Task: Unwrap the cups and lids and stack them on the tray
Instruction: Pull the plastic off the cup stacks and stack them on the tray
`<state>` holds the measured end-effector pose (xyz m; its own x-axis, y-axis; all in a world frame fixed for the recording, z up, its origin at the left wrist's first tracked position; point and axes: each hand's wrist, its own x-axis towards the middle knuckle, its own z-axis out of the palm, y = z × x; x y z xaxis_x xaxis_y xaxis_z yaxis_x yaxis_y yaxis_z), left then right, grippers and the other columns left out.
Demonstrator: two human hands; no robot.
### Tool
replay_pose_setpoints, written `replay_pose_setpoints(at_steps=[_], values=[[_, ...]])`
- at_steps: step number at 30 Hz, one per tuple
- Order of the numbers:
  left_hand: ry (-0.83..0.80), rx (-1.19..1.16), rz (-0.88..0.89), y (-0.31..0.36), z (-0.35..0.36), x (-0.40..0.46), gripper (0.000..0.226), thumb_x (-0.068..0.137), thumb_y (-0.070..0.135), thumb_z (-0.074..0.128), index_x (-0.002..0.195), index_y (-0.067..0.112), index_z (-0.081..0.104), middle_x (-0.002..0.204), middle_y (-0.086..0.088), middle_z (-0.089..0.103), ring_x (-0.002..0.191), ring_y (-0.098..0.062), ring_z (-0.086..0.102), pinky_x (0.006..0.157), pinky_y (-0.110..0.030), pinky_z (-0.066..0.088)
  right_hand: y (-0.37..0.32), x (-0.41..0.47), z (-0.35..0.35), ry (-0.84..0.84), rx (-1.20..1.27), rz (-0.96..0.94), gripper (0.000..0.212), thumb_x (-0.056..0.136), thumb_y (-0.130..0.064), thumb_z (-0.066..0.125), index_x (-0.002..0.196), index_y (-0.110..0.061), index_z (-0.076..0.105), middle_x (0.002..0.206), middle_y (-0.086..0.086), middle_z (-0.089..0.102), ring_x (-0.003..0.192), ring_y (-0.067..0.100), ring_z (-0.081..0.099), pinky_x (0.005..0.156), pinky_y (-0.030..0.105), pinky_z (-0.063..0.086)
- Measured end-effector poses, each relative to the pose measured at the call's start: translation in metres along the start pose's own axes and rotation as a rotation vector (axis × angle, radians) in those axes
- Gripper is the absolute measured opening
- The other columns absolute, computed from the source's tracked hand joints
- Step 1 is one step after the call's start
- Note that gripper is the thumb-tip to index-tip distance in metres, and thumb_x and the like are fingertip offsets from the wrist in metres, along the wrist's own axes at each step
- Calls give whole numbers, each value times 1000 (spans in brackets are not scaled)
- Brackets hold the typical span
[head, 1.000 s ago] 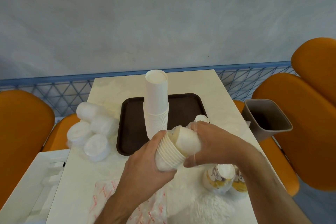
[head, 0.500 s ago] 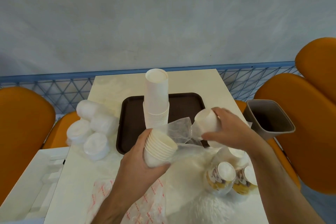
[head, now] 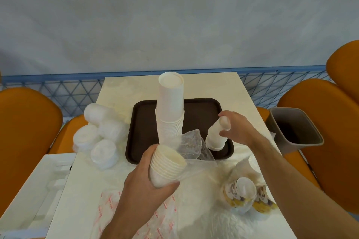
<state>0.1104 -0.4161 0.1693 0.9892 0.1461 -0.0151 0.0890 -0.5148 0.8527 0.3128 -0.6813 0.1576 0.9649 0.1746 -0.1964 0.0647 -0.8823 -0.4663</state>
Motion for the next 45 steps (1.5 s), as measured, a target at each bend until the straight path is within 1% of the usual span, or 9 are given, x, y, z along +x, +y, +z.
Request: replay_pose_setpoints(at_steps=[4, 13, 17, 21, 27, 32, 38, 43, 45], values=[[-3, 7, 14, 2, 3, 0, 93, 62, 46, 89, 129, 65, 27, 114, 50, 43, 107, 20, 46, 82, -11, 44, 1, 2, 11, -27, -64, 8, 58, 84, -10, 79, 137, -24, 59, 141, 3, 58, 127, 25, 54, 106, 36, 44], [-8, 27, 33, 12, 7, -1, 97, 61, 40, 90, 116, 70, 16, 105, 42, 46, 95, 0, 58, 76, -20, 55, -12, -9, 0, 38, -72, 15, 52, 85, -15, 80, 132, -24, 59, 138, 2, 59, 123, 23, 56, 102, 33, 46], [-35, 26, 28, 15, 4, -2, 92, 65, 42, 87, 115, 69, 14, 106, 46, 39, 95, -1, 57, 74, -18, 54, -36, -40, -30, 198, 177, -40, 16, 93, -12, 68, 94, -28, 68, 101, -9, 70, 86, 8, 66, 67, 12, 44], [-36, 39, 38, 16, 2, -3, 89, 67, 46, 86, 115, 70, 14, 109, 44, 41, 98, -2, 57, 74, -17, 52, -60, -90, -49, 94, 432, -34, 30, 88, 1, 62, 77, -24, 73, 74, -7, 72, 74, 10, 70, 71, 22, 55], [-51, 45, 35, 21, 1, -4, 86, 69, 48, 84, 114, 71, 15, 110, 31, 47, 103, -8, 57, 88, -26, 55, -71, -119, -38, -279, 512, -84, 31, 95, 4, 53, 95, -16, 77, 84, 0, 76, 72, 13, 69, 69, 22, 55], [-74, 67, 44, 26, 1, -4, 84, 70, 48, 83, 113, 71, 15, 109, 32, 45, 102, -8, 56, 86, -19, 51, -74, -123, -26, -274, 629, -131, 42, 98, 6, 49, 102, -22, 80, 88, -3, 76, 74, 1, 63, 71, 16, 50], [-94, 58, 76, 27, 0, -6, 80, 71, 48, 82, 118, 67, 20, 111, 31, 50, 103, -5, 58, 83, -16, 51, -77, -124, -19, -306, 822, -277, 38, 88, 19, 54, 90, -8, 81, 111, 2, 73, 107, 20, 68, 94, 31, 53], [-97, 86, 85, 28, 0, -8, 83, 71, 48, 81, 114, 76, 16, 106, 36, 51, 100, 2, 57, 78, -9, 46, -84, -120, -14, -313, 709, -327, 16, 87, -15, 78, 100, -25, 79, 125, -11, 68, 114, 14, 65, 95, 33, 54], [-100, 108, 83, 28, 0, -9, 82, 71, 49, 80, 119, 72, 18, 108, 33, 51, 100, 0, 57, 81, -13, 49, -87, -121, -18, -365, 751, -266, 16, 84, -22, 81, 100, -26, 78, 113, -18, 71, 106, 8, 67, 87, 26, 54]])
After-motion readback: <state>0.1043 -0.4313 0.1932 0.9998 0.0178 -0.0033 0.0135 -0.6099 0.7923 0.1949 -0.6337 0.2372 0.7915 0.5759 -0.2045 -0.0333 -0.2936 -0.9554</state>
